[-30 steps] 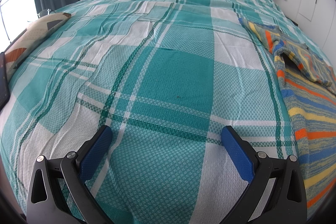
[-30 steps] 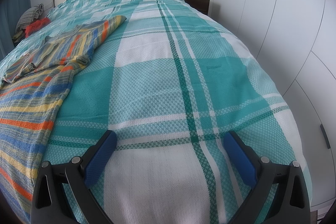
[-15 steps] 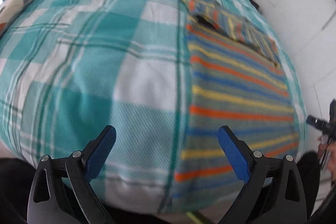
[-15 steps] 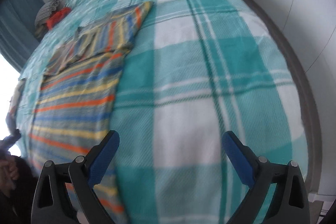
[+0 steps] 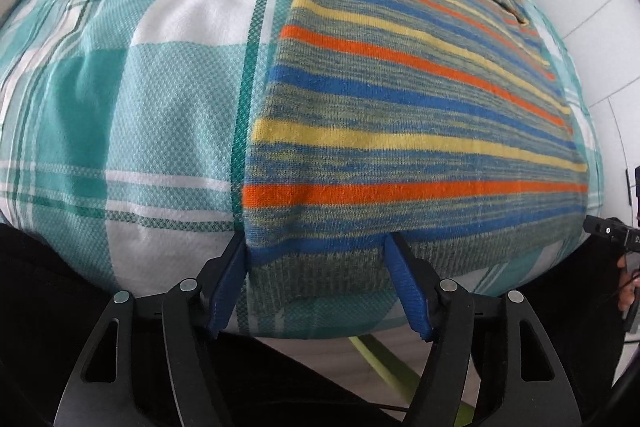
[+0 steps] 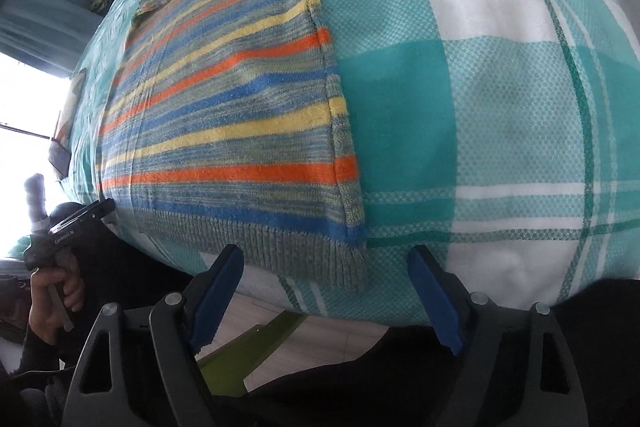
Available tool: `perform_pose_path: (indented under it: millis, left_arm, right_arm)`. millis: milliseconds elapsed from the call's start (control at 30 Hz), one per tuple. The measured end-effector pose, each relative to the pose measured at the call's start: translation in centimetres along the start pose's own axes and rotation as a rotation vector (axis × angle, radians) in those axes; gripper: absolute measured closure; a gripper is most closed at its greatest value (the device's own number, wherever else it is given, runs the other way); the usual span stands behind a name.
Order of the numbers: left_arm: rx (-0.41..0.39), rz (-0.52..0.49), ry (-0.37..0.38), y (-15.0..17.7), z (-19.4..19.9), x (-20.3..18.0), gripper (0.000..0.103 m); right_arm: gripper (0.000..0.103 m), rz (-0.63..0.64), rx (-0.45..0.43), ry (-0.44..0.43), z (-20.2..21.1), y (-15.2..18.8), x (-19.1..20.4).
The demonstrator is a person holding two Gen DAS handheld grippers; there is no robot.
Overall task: Fold small clothes
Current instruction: 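Grasp the sweater hem with the left gripper while the right gripper grasps the hem too, then lift the hem with both grippers and fold it over toward the collar, then release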
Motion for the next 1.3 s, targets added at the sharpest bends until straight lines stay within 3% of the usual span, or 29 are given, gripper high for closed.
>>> perform_pose_path:
  millis: [67,200,400,500,567,633,700,733,767,867,1000,1067,1167,1300]
  left_arm:
    - [0.015,0.031,0.012,0.3,0.1,0.5,0.033]
    - [0.034,0.086,0.042,0.7,0.0,1.2,0.036]
    - [0.048,0.190,0.075,1.2,0.4,3.1,0.058]
    - [0.067,0.262,0.118,1.5,0.3,4.2,0.059]
    - [0.072,0.266,0.114,1.6,0.2,4.5,0.069]
    - [0.089,0.264,0.130,1.7,-0.1,4.4,0.098]
    - [0.104,0.257,0.148,1.7,0.1,4.1,0.099]
    - [0.111,0.249,0.160,1.6,0.5,3.9,0.099]
    - [0.121,0.251,0.188,1.7,1.0,3.7,0.100]
    - [0.137,0.285,0.294,0.8,2.8,3.1,0.100]
    - [0.083,0.354,0.449,-4.1,5.5,3.1,0.100]
    - [0.037,0.374,0.485,-8.1,5.8,3.1,0.100]
    - [-0.045,0.373,0.483,-15.0,5.4,2.8,0.100]
    - [-0.097,0.370,0.484,-23.9,4.1,3.0,0.100]
  right_arm:
    - [0.029,0.001,0.006,-0.001,0.0,-0.1,0.0]
    - [0.029,-0.007,0.004,-0.031,0.2,-0.3,0.1]
    - [0.029,-0.030,0.005,-0.040,0.4,-0.2,-0.5]
    - [0.029,-0.027,0.013,-0.037,0.4,-0.2,-0.4]
    - [0.029,-0.033,0.016,-0.039,0.4,-0.2,-0.3]
    - [0.031,-0.030,0.019,-0.041,0.1,-0.3,-0.1]
    - [0.056,-0.011,0.035,-0.046,-0.1,-0.3,0.3]
    - [0.090,-0.005,0.050,-0.048,-0.2,-0.3,0.3]
    - [0.097,-0.009,0.067,-0.060,-0.3,-0.2,0.5]
    - [0.097,-0.033,0.062,-0.136,0.9,-0.4,1.2]
    - [0.097,-0.121,-0.036,-0.323,4.3,-4.0,2.2]
    - [0.097,-0.135,-0.106,-0.365,6.0,-7.4,2.3]
    - [0.097,-0.152,-0.211,-0.377,7.5,-13.6,1.5]
    - [0.097,-0.163,-0.324,-0.345,7.9,-22.8,0.0]
Point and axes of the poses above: each gripper's, at about its wrist camera, not at the fingertips, and z roughly against the way its jaws point, x to its left, y to its underside, the point moved 7 cm from there along -z, roughly the way its jaws point, and after that the axes turned 4 degrees about z, right-handed, at the moved point
